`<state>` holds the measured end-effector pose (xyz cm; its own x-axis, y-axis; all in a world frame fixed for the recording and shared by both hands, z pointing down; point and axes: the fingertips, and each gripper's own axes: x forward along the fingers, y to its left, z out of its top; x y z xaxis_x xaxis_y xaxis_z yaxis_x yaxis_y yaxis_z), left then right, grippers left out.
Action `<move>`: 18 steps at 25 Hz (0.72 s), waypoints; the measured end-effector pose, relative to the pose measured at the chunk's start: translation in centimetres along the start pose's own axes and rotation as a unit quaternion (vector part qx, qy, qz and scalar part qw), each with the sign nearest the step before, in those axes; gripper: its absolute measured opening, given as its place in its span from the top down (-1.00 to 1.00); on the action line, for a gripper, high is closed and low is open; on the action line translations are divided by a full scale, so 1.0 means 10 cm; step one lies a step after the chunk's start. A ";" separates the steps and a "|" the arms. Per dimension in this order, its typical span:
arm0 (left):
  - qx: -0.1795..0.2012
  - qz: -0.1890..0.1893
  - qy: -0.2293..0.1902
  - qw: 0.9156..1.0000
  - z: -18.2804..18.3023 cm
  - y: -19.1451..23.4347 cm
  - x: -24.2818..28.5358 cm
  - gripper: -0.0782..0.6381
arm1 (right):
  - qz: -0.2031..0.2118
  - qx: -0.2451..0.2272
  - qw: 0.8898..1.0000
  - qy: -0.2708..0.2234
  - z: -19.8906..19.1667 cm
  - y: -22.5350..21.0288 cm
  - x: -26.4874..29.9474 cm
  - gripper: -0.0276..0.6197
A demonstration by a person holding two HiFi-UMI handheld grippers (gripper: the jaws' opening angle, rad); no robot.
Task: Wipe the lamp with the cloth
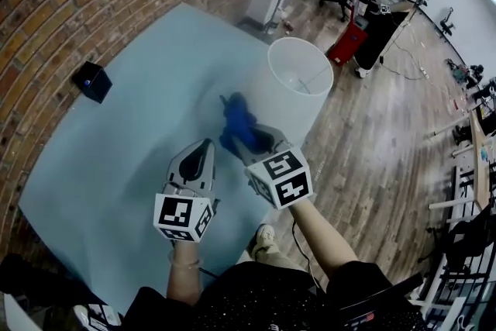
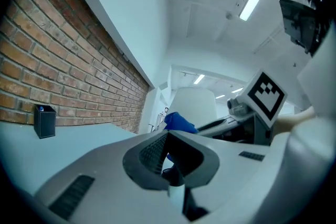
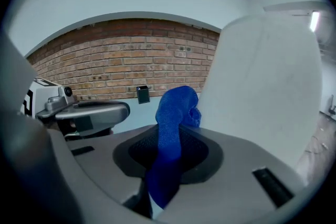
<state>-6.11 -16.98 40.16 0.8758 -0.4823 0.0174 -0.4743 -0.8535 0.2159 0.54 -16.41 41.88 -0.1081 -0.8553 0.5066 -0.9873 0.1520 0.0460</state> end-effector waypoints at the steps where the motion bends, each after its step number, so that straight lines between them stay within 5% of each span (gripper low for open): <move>1: 0.002 0.001 0.005 1.000 -0.03 -0.02 0.01 0.76 | 0.004 0.002 1.000 0.005 -0.06 0.01 -0.02 0.62; 8: 0.004 0.010 0.020 1.000 -0.08 -0.14 -0.03 0.76 | 0.047 0.006 0.998 -0.027 0.02 0.03 -0.65 0.62; 14: 0.027 0.018 -0.007 0.999 0.20 -0.41 -0.02 0.76 | 0.033 -0.091 0.985 -0.144 0.98 -0.27 -1.57 0.62; 18: 0.040 0.019 -0.015 0.999 0.30 -0.59 0.02 0.76 | 0.000 -0.155 0.975 -0.158 1.26 -0.55 -1.78 0.62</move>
<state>-3.45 -12.64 35.99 0.8548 -0.5189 -0.0053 -0.5134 -0.8470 0.1377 6.37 -8.31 21.74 -0.1878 -0.9577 0.2182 -0.9095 0.2534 0.3294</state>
